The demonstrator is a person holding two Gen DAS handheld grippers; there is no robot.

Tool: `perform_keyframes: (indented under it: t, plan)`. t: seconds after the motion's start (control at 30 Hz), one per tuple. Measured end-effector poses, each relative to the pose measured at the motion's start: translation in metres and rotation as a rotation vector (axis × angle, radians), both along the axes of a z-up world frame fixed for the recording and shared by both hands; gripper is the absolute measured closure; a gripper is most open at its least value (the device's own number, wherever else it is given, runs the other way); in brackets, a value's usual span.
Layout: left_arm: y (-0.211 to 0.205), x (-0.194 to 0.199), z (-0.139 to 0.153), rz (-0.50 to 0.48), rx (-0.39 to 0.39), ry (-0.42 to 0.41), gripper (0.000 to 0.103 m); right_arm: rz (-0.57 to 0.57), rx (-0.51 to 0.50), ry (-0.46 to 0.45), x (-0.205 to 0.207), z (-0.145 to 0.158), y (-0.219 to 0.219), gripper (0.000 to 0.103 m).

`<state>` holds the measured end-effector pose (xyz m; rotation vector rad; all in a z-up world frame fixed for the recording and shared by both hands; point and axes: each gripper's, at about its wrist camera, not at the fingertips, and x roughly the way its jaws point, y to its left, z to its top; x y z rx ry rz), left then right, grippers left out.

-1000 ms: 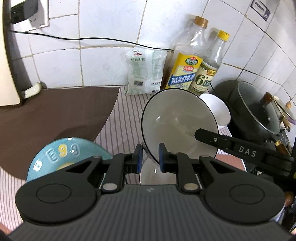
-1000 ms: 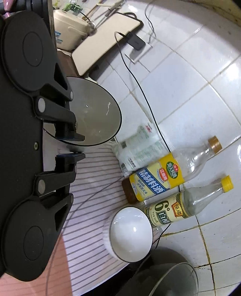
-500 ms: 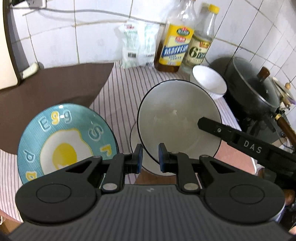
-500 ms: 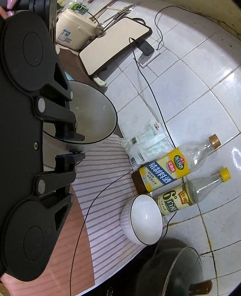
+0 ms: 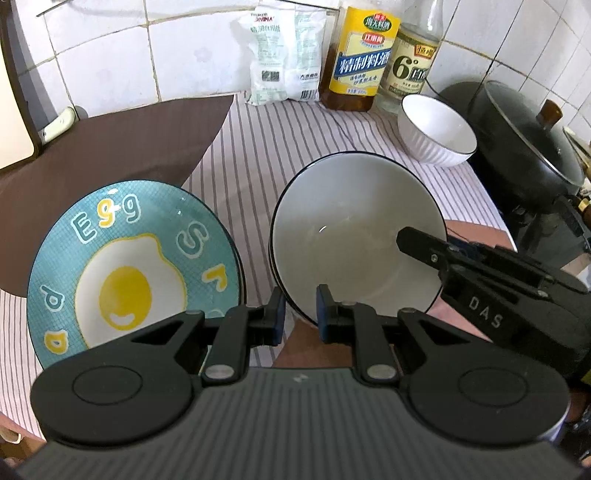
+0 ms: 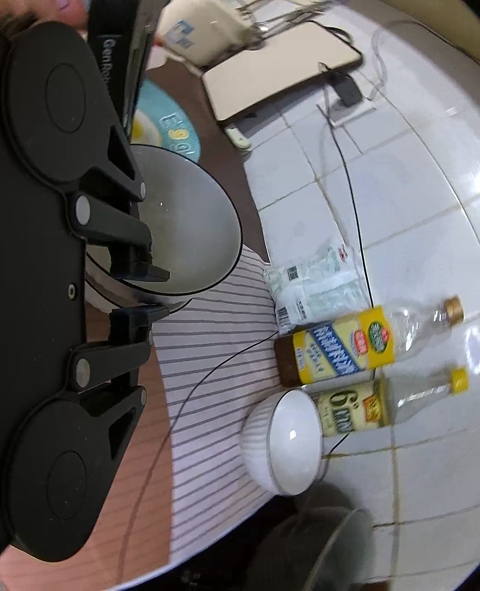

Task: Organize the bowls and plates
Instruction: 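Lift the second bowl and carry it over the first bowl, then lower the second bowl into the first bowl and open both grippers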

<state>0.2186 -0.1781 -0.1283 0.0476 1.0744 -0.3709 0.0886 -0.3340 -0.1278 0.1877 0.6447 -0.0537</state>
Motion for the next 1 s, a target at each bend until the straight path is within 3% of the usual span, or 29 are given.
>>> perform_keyframes:
  t: [0.47,0.7,0.77,0.83,1.0]
  plan:
    - [-0.006,0.0,-0.003,0.01,0.045,-0.01,0.087,0.039,-0.266,0.005,0.002,-0.004,0.024,0.083]
    - [0.001,0.002,-0.002,0.017,0.016,0.006,0.084,0.047,-0.22,-0.054,-0.012,-0.002,0.019,0.082]
    - [0.004,0.001,0.004,0.01,0.016,-0.005,0.081,0.062,-0.198,-0.084,-0.023,0.005,0.017,0.077]
    - [0.006,0.0,0.014,-0.002,0.004,-0.026,0.077,0.073,-0.214,-0.107,-0.035,0.013,0.015,0.068]
    - [0.006,0.002,0.04,-0.037,-0.057,-0.102,0.074,0.05,-0.3,-0.118,-0.054,0.024,0.0,0.065]
